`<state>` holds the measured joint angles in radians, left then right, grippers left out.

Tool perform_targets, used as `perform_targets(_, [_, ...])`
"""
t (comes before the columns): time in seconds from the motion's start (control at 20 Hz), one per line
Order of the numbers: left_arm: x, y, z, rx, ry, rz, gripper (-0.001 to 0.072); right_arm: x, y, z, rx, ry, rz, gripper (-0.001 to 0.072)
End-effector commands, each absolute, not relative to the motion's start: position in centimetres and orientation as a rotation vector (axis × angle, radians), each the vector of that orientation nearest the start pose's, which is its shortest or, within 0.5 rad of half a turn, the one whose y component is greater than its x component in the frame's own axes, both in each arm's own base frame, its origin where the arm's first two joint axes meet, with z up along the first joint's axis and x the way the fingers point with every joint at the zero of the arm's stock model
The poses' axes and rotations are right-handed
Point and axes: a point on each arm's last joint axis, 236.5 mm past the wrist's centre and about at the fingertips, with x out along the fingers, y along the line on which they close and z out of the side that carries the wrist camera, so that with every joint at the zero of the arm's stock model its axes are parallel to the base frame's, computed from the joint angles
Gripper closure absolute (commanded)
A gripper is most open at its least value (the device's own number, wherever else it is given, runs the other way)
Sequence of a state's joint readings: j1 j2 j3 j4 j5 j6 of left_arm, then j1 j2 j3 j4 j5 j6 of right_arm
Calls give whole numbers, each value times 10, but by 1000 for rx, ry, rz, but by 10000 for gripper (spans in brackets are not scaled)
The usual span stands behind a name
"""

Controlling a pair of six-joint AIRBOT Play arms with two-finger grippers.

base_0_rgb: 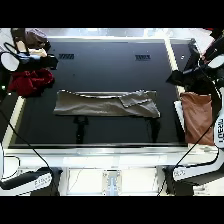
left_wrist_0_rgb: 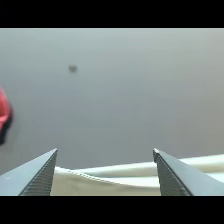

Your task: Fold the shirts.

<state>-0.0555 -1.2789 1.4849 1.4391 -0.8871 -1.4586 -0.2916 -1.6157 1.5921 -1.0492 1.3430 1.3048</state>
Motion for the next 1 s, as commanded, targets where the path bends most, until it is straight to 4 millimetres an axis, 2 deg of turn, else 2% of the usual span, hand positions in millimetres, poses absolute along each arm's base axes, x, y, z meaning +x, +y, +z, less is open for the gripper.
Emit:
perform_targets(0.0, [484,-99,172,91,715,-242,13,435,-14,-5,603,1399,408,294])
perform_targets(0.05, [485,-111,162,93,736,-261,13,433,-14,-16,677,1421,443,260])
perform_targets(0.15, [488,-128,138,70,787,-275,13,435,-15,-33,776,1428,489,253])
perform_targets(0.35, [491,-144,108,40,854,-283,13,431,-16,-64,800,1462,538,202])
perform_targets(0.6, [492,-145,101,31,870,-278,13,427,-4,-88,845,1518,572,202])
perform_targets(0.95, [485,-143,95,38,911,-278,13,444,49,-107,744,1513,610,202])
